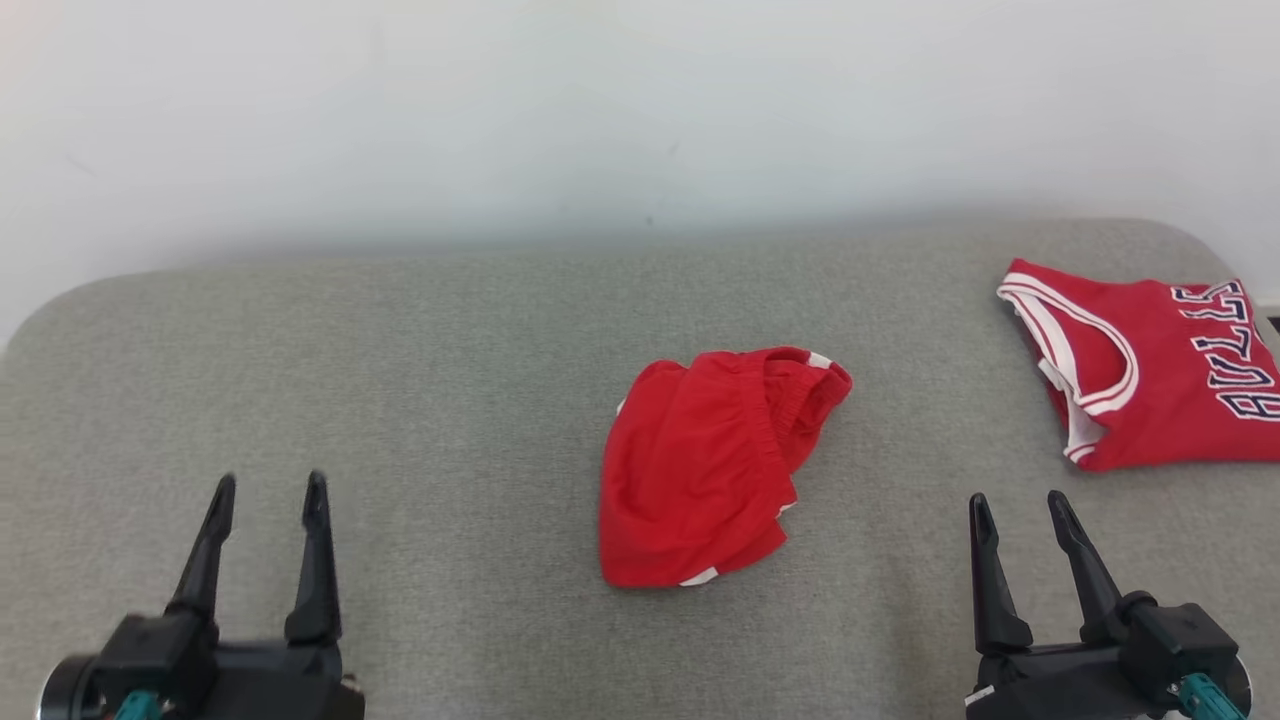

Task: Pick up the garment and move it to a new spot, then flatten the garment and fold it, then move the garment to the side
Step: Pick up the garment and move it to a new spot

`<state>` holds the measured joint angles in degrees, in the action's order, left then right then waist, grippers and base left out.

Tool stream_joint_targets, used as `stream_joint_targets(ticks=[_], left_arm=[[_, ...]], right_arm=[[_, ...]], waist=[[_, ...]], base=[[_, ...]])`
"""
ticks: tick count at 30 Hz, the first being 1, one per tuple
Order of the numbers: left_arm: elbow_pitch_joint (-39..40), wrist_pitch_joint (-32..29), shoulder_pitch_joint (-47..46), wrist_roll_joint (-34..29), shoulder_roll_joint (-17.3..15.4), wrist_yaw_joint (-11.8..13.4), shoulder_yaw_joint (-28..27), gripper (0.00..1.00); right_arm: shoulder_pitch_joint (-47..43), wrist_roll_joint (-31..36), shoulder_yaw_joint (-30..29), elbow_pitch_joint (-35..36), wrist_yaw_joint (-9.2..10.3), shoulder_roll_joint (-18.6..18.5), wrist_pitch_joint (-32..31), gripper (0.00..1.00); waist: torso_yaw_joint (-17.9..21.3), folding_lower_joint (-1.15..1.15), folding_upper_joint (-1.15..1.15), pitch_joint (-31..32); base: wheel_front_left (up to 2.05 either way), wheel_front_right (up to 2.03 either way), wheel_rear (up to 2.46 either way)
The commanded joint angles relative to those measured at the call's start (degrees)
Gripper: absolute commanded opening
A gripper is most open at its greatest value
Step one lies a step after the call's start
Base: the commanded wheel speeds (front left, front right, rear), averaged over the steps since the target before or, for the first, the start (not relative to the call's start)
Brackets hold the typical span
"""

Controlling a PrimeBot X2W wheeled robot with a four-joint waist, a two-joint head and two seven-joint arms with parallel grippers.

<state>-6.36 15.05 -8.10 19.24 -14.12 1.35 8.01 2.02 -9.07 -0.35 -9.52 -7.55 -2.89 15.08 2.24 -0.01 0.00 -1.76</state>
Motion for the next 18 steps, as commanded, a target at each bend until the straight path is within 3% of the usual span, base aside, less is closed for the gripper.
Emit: stream_joint_targets(ticks=[1,9,18], left_arm=[[1.12,0.14,2.38,-0.97,0.27,0.15,-1.06,1.0],[2.47,0.15,9.78,-2.79,3.31,-1.97,-4.52,1.0],[1.52,0.16,12.06,-4.95,6.37,-4.62,-7.54,1.0]], right_arm=[[-0.77,0.47,-0.12,0.2,0.16,0.01,0.06,1.0],[-2.34,-0.51,-0.62,-0.06,0.17,0.0,0.06,1.0],[-3.2,-1.38,0.02,-0.88,0.16,0.0,0.06,1.0]], waist=[[-1.42,0.01,0.0,1.14],[-3.2,0.01,0.0,1.97],[-2.96,0.01,0.0,2.18]], base=[[0.0,0.0,0.0],[0.0,0.0,0.0],[0.0,0.0,0.0]])
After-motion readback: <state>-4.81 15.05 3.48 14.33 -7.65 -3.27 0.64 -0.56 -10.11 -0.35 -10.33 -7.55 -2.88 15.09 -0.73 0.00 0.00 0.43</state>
